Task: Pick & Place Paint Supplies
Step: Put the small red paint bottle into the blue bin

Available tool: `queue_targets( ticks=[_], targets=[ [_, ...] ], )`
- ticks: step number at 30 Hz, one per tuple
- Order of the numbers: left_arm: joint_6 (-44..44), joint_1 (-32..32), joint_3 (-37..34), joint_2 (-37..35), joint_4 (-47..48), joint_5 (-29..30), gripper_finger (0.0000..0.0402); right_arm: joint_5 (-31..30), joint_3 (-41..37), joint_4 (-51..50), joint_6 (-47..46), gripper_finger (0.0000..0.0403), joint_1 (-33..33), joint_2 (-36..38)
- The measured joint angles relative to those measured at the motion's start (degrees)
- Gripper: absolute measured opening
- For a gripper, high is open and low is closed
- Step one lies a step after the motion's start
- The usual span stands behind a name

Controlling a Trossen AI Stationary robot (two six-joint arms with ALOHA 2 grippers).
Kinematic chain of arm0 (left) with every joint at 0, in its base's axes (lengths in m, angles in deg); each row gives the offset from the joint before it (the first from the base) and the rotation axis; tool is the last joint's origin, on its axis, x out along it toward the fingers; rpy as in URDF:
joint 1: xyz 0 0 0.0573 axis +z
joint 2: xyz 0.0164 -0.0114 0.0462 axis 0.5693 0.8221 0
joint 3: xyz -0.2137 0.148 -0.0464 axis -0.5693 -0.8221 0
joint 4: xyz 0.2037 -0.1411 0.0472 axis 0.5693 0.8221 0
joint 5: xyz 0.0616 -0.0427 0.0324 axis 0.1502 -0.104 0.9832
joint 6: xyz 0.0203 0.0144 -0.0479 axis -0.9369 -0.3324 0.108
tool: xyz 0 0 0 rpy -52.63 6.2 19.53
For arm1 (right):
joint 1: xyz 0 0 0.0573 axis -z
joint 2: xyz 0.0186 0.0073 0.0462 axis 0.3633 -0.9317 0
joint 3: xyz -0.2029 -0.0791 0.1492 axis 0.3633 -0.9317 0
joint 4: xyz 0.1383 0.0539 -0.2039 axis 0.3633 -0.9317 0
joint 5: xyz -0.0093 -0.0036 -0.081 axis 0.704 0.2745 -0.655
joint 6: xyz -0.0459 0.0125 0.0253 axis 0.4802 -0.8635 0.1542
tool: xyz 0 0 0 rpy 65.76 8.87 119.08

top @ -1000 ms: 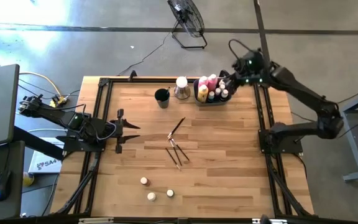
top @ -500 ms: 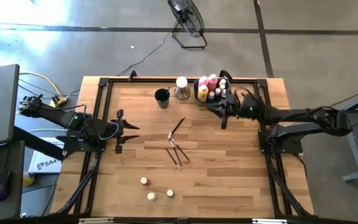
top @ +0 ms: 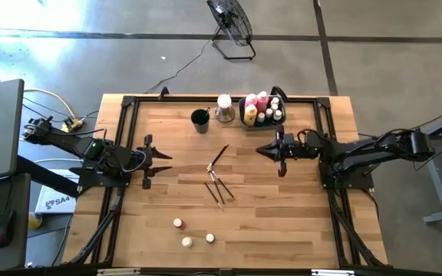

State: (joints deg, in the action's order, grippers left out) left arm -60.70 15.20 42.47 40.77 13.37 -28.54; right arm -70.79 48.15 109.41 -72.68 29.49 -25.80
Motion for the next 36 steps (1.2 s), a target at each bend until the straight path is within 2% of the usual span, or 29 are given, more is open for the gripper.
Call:
queue_targets(
  ticks=[3, 7, 12, 28, 36],
  targets=[
    [-0.1, 0.0, 0.0, 0.0, 0.0, 0.0, 0.0143, -0.7, 0.0, 0.1, 4.3, 0.0002, 0.1, 0.0],
    [-0.2, 0.0, 0.0, 0.0, -0.1, 0.1, 0.0143, -7.1, 0.0, 0.7, 10.8, 0.0002, 0.1, 0.0],
    [-0.8, 0.0, 0.0, 0.0, -0.2, 3.6, 0.0143, -12.8, 0.0, 0.6, 10.8, 0.0002, 0.1, 0.0],
    [2.9, 0.0, 0.0, 0.0, -0.3, 5.4, 0.0143, -11.4, 0.1, 0.3, 2.6, 0.0002, 0.1, 0.0],
    [3.0, 0.0, 0.0, 0.0, -0.3, 6.5, 0.0143, -11.4, 0.1, -0.4, 2.6, 0.0002, 0.1, 0.0]
  ],
)
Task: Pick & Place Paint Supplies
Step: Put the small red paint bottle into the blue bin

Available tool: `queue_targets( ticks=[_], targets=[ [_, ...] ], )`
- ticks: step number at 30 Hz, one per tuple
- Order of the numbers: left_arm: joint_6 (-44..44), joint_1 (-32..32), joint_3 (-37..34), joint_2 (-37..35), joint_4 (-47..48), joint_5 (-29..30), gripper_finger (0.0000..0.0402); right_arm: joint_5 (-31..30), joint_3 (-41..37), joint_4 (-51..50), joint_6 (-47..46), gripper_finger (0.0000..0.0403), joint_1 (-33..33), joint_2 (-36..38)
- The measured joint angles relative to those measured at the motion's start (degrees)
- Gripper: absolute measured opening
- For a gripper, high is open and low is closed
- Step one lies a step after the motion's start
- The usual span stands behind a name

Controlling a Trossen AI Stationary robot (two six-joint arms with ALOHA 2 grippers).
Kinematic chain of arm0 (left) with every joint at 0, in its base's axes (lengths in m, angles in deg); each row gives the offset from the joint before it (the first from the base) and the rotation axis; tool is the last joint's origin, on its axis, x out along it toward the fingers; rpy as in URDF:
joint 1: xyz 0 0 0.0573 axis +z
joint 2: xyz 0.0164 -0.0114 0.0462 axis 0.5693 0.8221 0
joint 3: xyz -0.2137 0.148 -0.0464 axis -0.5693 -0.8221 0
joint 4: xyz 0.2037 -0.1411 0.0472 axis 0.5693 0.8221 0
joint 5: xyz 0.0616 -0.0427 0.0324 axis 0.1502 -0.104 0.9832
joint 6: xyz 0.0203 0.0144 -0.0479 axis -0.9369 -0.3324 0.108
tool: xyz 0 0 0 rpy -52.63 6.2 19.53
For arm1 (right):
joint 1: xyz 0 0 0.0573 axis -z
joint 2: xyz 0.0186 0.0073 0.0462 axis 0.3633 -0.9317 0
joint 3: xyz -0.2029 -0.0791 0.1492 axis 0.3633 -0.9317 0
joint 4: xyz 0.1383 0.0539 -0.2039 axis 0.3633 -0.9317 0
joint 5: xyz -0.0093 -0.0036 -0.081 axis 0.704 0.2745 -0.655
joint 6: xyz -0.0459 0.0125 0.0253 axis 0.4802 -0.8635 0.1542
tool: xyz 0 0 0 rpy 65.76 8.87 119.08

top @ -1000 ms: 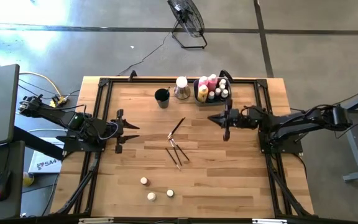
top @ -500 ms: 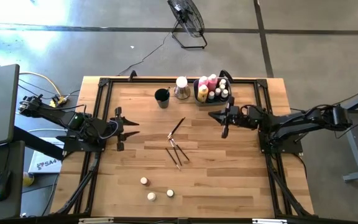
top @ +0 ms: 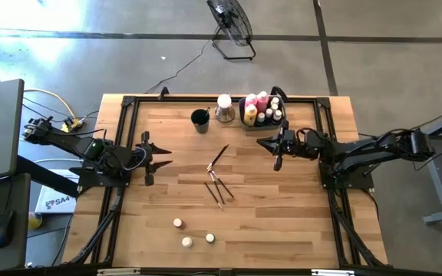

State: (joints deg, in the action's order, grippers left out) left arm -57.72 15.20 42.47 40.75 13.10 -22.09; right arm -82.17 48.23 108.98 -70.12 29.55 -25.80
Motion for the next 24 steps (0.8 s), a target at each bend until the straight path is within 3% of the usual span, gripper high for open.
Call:
queue_targets(
  ticks=[7, 19, 24],
  targets=[
    [-0.1, 0.0, 0.0, 0.0, 0.2, 4.7, 0.0143, -0.2, 0.0, -0.2, 0.0, 0.0002, 0.0, 0.0],
    [-2.2, 0.0, 0.0, 0.0, 0.1, 0.7, 0.0142, -0.4, 0.0, 1.6, 1.8, 0.0002, 0.0, 0.0],
    [1.4, 0.0, 0.0, 0.0, 0.1, -1.3, 0.0111, 0.0, 0.0, 1.2, -0.4, 0.0002, 0.0, 0.0]
  ],
)
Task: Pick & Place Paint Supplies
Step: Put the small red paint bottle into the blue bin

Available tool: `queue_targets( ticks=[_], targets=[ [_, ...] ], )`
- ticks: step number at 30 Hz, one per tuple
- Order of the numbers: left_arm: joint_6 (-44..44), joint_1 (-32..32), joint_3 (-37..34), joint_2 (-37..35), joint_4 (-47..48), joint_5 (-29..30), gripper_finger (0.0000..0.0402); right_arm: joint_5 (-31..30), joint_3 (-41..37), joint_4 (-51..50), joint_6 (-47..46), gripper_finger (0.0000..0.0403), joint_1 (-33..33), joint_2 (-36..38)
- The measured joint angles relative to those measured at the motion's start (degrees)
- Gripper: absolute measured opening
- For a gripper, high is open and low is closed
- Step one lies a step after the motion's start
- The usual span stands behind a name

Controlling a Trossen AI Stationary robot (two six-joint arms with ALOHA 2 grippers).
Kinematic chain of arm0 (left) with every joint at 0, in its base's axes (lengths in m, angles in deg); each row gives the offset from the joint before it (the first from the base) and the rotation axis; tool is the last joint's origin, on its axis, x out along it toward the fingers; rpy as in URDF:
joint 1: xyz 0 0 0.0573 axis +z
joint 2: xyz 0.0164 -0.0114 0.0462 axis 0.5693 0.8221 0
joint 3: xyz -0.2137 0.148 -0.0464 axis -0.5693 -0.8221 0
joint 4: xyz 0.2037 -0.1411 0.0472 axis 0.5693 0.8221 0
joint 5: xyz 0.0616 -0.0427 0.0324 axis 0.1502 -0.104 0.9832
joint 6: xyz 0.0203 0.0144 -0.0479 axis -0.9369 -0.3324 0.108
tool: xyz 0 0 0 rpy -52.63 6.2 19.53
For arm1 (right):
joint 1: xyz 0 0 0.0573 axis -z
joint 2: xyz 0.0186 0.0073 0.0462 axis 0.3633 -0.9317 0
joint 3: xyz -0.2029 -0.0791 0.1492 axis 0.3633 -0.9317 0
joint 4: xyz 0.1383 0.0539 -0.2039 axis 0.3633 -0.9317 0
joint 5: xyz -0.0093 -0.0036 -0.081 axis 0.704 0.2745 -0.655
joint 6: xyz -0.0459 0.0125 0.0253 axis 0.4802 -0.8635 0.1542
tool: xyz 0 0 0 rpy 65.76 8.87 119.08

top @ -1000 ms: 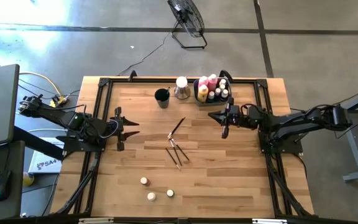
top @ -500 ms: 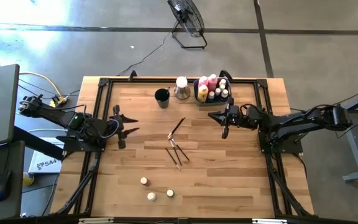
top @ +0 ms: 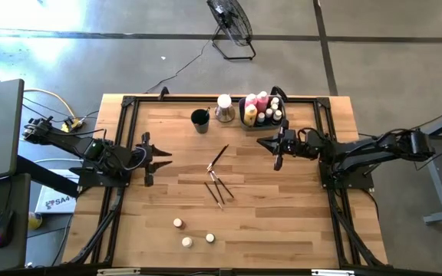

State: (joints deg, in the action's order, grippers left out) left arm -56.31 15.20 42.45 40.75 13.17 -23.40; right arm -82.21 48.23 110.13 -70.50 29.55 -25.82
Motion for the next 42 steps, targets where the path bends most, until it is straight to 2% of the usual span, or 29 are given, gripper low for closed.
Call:
queue_targets(
  ticks=[4, 8, 14, 19, 23, 27, 33, 35, 40, 42],
  targets=[
    [1.5, 0.0, 0.0, 0.0, 0.0, -0.3, 0.0076, 0.0, 0.0, 0.0, -0.2, 0.0002, 0.0, 0.0],
    [1.0, 0.0, 0.0, 0.0, 0.1, -6.3, 0.0056, 0.0, 0.0, -0.4, -0.1, 0.0002, 0.0, 0.0],
    [-6.3, 0.0, 0.0, 0.2, 0.0, -22.7, 0.0053, -0.2, 0.0, -3.2, 0.1, 0.0002, 0.0, 0.0],
    [-14.1, 0.0, 0.0, 2.0, -0.1, -28.5, 0.0053, -0.4, 0.0, -4.7, -0.1, 0.0002, 0.0, 0.0],
    [-21.2, 0.0, 0.0, 5.8, 0.5, -30.2, 0.0054, -0.2, 0.0, -6.0, -1.3, 0.0003, 0.0, 0.0],
    [-22.1, 0.0, 0.0, 11.5, -3.0, -30.3, 0.0071, -0.2, 0.0, -6.9, -4.9, 0.0003, 0.0, 0.0],
    [-22.2, 0.0, 0.0, 19.5, -5.1, -33.9, 0.0126, -0.3, 0.0, -7.0, -9.0, 0.0003, 0.0, 0.0],
    [-22.2, 0.0, 0.0, 21.1, -5.4, -37.7, 0.0142, -0.2, 0.0, -7.0, -9.2, 0.0003, 0.0, 0.0],
    [-22.1, 0.0, 0.0, 25.3, -10.2, -52.0, 0.0173, -0.2, 0.0, -7.5, -9.2, 0.0003, 0.0, 0.0],
    [-21.5, 0.0, 0.0, 27.0, -12.7, -55.4, 0.0185, -0.2, 0.0, -7.6, -9.2, 0.0003, 0.0, 0.0]
  ],
)
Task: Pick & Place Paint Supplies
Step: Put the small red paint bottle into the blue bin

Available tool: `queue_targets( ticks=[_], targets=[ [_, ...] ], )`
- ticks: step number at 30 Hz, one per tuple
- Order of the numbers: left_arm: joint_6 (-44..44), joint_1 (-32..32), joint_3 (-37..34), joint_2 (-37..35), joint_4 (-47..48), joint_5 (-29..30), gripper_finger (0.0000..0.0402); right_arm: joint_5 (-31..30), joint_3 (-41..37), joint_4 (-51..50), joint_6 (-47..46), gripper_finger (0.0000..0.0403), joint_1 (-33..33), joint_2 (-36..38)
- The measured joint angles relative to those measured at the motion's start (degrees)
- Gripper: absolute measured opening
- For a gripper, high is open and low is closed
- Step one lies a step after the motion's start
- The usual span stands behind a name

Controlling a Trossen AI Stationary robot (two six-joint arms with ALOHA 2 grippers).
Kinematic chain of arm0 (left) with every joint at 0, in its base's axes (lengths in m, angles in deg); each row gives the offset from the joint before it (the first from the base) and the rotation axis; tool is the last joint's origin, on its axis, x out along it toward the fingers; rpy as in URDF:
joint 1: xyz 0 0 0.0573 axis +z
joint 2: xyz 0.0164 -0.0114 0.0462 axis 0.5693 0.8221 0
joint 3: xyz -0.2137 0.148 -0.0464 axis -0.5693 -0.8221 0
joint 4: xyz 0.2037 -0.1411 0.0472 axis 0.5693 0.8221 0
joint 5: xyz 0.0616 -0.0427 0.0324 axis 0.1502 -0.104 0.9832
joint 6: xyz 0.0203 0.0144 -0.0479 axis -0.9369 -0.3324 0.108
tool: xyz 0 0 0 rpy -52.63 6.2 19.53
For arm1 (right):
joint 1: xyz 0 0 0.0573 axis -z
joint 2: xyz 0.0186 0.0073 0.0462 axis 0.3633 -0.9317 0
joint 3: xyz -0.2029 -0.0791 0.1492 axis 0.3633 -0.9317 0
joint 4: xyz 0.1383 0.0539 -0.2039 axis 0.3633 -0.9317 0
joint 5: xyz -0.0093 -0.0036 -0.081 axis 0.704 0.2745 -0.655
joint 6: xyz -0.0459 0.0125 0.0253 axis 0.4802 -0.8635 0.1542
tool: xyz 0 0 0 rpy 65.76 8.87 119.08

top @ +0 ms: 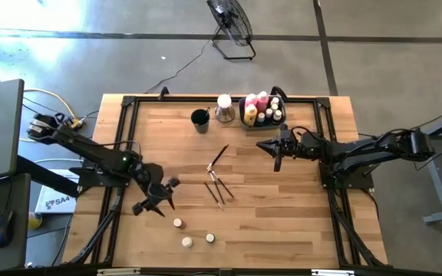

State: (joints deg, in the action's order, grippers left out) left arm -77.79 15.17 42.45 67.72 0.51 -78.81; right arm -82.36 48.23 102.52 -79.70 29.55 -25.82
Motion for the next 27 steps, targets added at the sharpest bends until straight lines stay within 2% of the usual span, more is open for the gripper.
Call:
queue_targets(
  ticks=[2, 9, 14, 27],
  targets=[
    [1.5, 0.0, 0.0, 1.8, -2.3, -1.0, 0.0197, 0.0, 0.0, 0.0, 0.0, 0.0003, 0.0, 0.0],
    [6.2, 0.0, 0.0, 7.1, -3.5, 1.7, 0.0245, 0.2, 0.0, -0.2, 0.0, 0.0002, 0.0, 0.0],
    [6.9, 0.0, 0.0, 10.9, -10.0, -2.5, 0.0272, 0.2, 0.0, -0.6, 0.0, 0.0002, 0.0, 0.0],
    [6.3, 0.0, 0.0, 16.5, -15.4, -1.9, 0.0281, 0.2, 0.0, -1.5, -2.0, 0.0002, 0.0, 0.0]
  ],
)
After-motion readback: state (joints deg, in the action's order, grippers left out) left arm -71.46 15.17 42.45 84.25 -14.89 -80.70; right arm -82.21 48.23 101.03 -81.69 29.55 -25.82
